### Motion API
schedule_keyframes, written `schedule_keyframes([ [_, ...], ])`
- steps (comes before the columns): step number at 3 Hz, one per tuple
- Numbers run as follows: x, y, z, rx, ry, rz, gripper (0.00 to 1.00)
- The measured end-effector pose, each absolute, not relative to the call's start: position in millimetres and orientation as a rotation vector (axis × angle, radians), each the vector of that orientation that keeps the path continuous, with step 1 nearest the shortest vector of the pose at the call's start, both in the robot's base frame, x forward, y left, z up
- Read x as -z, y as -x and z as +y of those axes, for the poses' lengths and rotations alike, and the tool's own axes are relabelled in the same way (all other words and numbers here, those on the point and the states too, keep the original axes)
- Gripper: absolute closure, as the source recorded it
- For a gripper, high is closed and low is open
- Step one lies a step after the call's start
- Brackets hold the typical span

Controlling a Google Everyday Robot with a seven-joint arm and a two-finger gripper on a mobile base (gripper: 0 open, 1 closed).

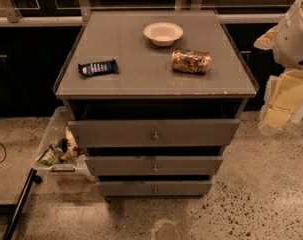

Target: Open top drawer

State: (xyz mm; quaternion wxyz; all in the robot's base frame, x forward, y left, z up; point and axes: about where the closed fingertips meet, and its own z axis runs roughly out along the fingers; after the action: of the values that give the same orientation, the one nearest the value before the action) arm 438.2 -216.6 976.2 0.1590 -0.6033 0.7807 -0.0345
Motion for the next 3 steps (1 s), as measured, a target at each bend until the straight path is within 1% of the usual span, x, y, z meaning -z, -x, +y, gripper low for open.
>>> schedule_keyframes([
  [2,-973.3,-438.7,-216.8,0.101,1.729,2.207,0.0],
  [3,-949.1,-434.3,-215.9,0.067,1.724,2.192,0.0],
])
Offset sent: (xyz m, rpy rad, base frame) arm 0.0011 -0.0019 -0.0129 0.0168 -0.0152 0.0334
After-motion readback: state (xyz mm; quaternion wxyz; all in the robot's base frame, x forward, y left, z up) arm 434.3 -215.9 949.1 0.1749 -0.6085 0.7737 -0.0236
